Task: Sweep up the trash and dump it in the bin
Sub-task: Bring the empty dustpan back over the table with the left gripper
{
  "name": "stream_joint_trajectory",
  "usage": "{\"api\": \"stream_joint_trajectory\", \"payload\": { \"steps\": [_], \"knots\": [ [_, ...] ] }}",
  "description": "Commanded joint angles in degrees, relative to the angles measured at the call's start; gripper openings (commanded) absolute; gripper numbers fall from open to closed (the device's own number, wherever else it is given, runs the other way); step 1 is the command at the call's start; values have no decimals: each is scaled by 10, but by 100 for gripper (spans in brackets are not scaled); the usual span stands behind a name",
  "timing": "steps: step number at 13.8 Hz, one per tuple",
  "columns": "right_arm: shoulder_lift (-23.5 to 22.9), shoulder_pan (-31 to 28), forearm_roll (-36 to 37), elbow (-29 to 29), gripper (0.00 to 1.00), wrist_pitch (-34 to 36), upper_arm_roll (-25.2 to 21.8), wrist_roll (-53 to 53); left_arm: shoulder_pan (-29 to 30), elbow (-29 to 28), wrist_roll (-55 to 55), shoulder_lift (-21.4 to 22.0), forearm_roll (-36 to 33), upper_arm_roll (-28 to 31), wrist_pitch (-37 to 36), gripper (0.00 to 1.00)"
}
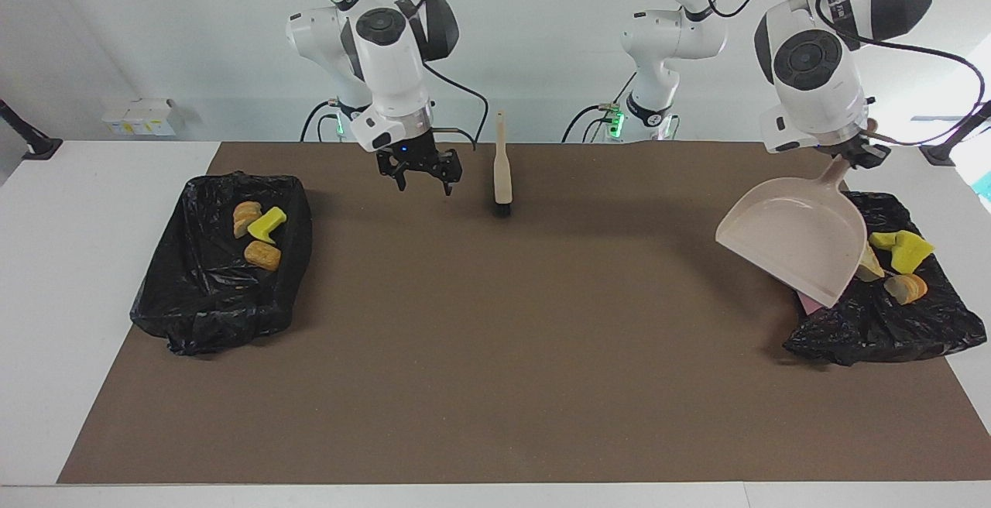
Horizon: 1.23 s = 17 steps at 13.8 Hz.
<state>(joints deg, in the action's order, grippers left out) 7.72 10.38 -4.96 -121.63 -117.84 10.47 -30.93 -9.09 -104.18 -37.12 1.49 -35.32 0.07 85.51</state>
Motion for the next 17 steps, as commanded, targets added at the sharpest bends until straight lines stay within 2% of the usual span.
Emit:
{"api": "stream_joint_trajectory", "payload": {
  "steps": [1,4,8,10,12,14,17],
  "knots": [
    [-20,-57,11,108,100,93,7,46,-24,-13,123,23,118,10,-4,0],
    [-20,-91,37,188,100,168,6,78,-66,-11,228,24,191,10,11,0],
    [-24,-120,48,263,100,245,6,110,-144,-10,419,0,263,10,84,0],
    [-41,-128,48,301,100,274,5,111,-162,-8,445,-8,306,10,108,0],
    [-49,-129,55,314,100,290,5,112,-180,8,488,-23,342,10,134,0],
    [-51,-129,72,315,100,310,5,139,-215,41,529,-62,354,10,141,0],
    [-51,-148,65,315,100,313,3,169,-255,101,600,-147,363,10,153,0]
  ]
}}
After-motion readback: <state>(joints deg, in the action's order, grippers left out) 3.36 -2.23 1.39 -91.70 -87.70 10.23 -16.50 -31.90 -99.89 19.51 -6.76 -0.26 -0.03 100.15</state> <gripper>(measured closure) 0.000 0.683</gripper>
